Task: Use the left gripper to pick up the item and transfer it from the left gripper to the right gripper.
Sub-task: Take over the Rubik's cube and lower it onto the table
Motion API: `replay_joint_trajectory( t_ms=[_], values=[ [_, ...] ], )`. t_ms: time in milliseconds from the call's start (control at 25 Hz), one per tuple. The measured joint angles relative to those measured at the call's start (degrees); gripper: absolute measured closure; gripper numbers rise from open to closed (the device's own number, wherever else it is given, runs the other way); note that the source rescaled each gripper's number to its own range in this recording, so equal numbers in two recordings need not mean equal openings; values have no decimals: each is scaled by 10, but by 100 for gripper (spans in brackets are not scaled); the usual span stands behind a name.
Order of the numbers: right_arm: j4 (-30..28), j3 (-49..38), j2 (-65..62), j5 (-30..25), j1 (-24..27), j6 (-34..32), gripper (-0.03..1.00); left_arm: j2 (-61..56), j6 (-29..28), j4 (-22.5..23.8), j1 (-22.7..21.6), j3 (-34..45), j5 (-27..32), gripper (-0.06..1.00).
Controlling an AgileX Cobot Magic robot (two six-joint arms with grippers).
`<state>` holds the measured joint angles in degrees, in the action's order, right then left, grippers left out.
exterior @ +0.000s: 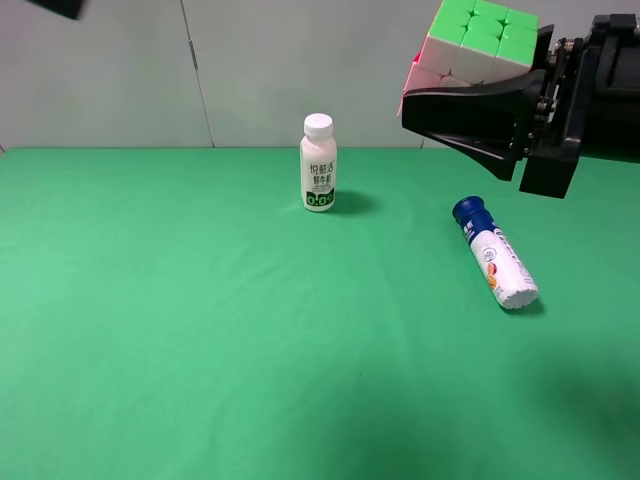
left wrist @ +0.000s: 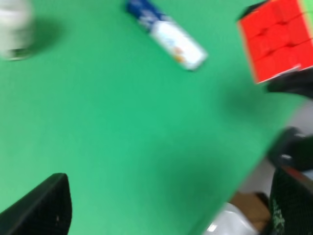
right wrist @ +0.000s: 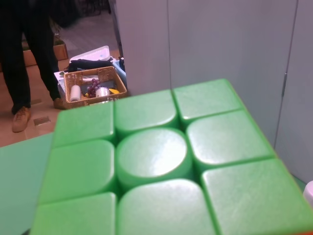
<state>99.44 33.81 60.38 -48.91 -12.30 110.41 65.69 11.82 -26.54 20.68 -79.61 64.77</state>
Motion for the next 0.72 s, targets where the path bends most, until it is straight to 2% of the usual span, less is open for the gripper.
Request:
replay_joint_trajectory(
  t_ms=[400,720],
  values=[
    [0,0,0,0,0,0,96,-220,-70,131,0,141,-17,38],
    [0,0,0,0,0,-12,96,-411,-82,183,0,268,-19,38]
  ],
)
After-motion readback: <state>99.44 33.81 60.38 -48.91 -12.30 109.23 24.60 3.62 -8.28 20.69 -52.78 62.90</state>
